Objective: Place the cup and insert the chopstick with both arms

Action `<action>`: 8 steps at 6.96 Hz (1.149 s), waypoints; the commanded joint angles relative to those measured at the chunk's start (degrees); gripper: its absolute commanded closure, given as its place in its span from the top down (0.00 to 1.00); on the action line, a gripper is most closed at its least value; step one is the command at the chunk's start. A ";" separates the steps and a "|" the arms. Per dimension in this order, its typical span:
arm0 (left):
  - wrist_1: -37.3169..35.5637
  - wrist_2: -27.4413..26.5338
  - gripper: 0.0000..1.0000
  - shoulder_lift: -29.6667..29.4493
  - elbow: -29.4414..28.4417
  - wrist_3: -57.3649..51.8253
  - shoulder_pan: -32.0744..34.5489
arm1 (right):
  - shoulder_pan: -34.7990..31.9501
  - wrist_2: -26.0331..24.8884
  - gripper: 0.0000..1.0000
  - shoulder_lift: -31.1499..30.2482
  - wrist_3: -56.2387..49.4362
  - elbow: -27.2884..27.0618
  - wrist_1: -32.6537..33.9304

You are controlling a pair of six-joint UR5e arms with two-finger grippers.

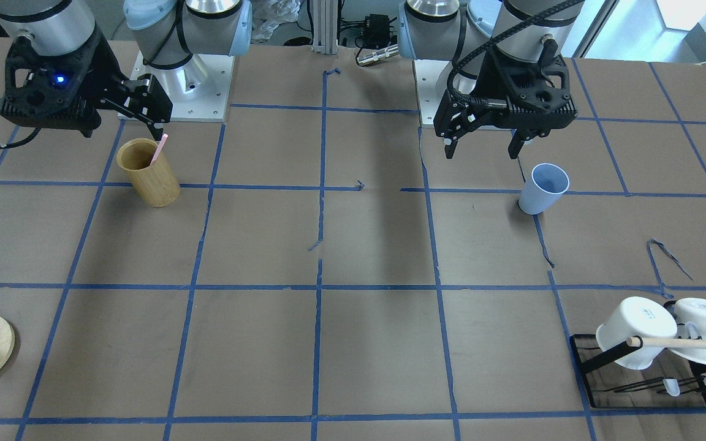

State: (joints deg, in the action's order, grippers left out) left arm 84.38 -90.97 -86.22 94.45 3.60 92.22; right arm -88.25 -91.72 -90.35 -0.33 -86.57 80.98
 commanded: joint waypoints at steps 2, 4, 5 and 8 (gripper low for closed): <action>0.09 0.00 1.00 0.26 0.03 0.00 0.06 | 0.10 -0.04 1.00 0.18 0.41 -0.27 -0.39; 0.18 0.00 1.00 0.53 0.56 0.00 0.06 | 0.19 -0.04 1.00 0.18 0.41 -1.15 -0.39; 0.09 0.00 1.00 0.53 0.56 0.00 0.06 | 0.10 0.05 1.00 0.18 0.41 -1.15 -0.39; 0.18 -0.09 1.00 0.61 0.56 0.00 -0.11 | 0.19 -0.04 1.00 0.18 0.24 -1.32 -0.47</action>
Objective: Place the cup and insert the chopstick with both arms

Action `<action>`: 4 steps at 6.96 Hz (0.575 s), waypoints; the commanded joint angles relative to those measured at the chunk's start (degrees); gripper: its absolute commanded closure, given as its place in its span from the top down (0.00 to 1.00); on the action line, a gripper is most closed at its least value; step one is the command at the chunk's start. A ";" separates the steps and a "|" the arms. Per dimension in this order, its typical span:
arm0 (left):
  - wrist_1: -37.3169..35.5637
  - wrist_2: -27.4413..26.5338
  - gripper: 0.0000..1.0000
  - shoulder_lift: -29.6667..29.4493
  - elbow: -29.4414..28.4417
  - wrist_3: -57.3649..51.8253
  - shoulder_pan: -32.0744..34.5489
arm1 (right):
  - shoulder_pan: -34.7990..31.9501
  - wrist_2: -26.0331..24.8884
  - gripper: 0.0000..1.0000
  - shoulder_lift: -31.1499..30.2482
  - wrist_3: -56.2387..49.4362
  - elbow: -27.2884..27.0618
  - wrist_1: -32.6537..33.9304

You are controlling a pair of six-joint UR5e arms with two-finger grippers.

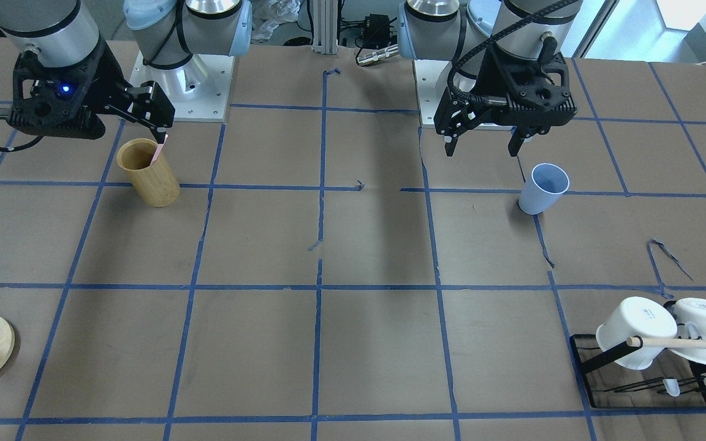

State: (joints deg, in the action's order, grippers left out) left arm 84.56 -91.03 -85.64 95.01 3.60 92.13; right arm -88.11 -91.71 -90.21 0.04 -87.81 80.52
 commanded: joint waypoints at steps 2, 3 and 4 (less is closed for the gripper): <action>-0.01 0.06 1.00 0.03 0.00 0.00 -0.19 | 0.05 -0.05 1.00 -0.14 -0.13 -0.51 -0.01; -0.10 0.06 1.00 -0.05 0.00 0.00 -0.28 | 0.13 -0.05 1.00 -0.06 -0.22 -0.60 -0.01; -0.10 0.15 1.00 -0.05 0.00 0.00 -0.20 | 0.05 -0.05 1.00 -0.15 -0.22 -0.60 -0.01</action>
